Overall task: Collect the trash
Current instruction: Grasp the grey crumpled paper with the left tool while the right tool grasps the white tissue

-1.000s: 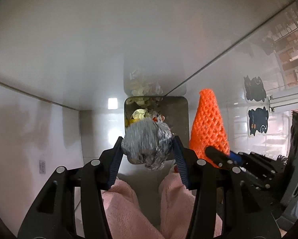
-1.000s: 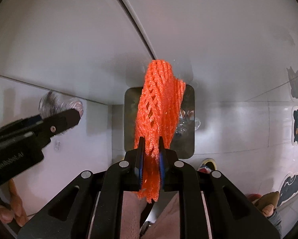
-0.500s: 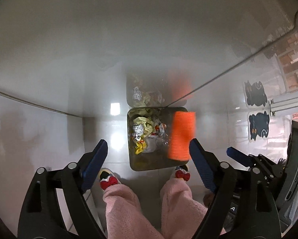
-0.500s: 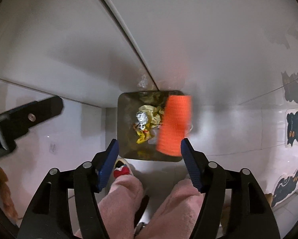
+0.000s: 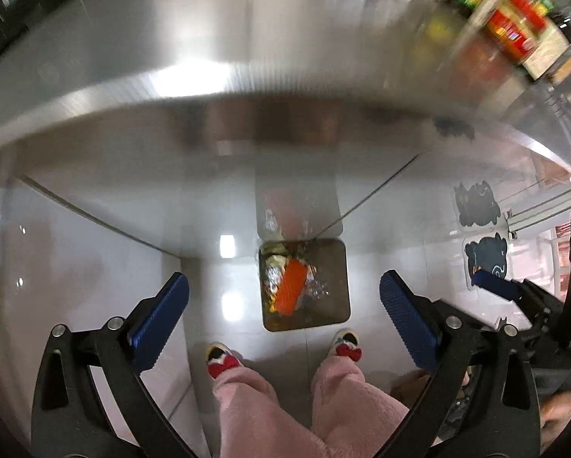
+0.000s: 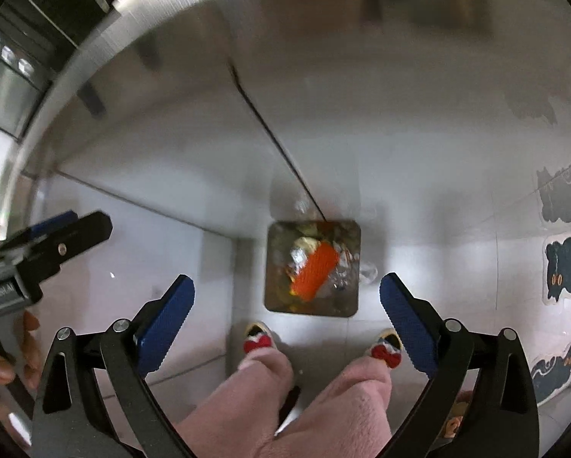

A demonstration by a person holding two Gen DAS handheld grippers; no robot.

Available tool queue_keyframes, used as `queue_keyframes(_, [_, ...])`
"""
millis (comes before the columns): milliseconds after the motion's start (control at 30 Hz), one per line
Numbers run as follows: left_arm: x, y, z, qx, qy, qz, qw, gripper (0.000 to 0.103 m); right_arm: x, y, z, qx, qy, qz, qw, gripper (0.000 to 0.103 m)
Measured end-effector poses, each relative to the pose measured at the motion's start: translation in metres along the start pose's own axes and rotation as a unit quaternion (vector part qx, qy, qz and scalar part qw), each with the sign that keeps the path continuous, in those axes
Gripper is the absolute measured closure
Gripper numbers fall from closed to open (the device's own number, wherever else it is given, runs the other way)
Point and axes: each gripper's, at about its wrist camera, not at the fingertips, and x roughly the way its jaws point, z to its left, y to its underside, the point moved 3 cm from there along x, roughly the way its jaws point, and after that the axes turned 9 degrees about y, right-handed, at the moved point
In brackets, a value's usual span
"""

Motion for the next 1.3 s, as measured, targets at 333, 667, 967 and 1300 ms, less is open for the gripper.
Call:
queue_keyframes(333, [-0.095,-0.05,-0.006,0.011,-0.008,-0.083,0.9964,0.008,-0.115,-0.064,0.004,0.012,-0.002,-0.111,0.994,0.005])
queue_keyframes(667, [-0.109,-0.11,-0.015,0.03,-0.011,-0.117,0.9927,0.008,-0.13,-0.153,0.001,0.05,-0.024,-0.134,0.989,0.005])
queue_keyframes(967, [-0.086,-0.163,-0.026,0.056,-0.012,-0.112,0.9921,0.008,-0.104,-0.232,0.004,0.048,-0.022,-0.137,0.989,0.007])
queue_keyframes(1300, [-0.055,-0.201,-0.038,0.075,-0.007,-0.099,0.9922,0.008,-0.053,-0.275,0.028,0.031,-0.037,-0.09,0.995,0.048])
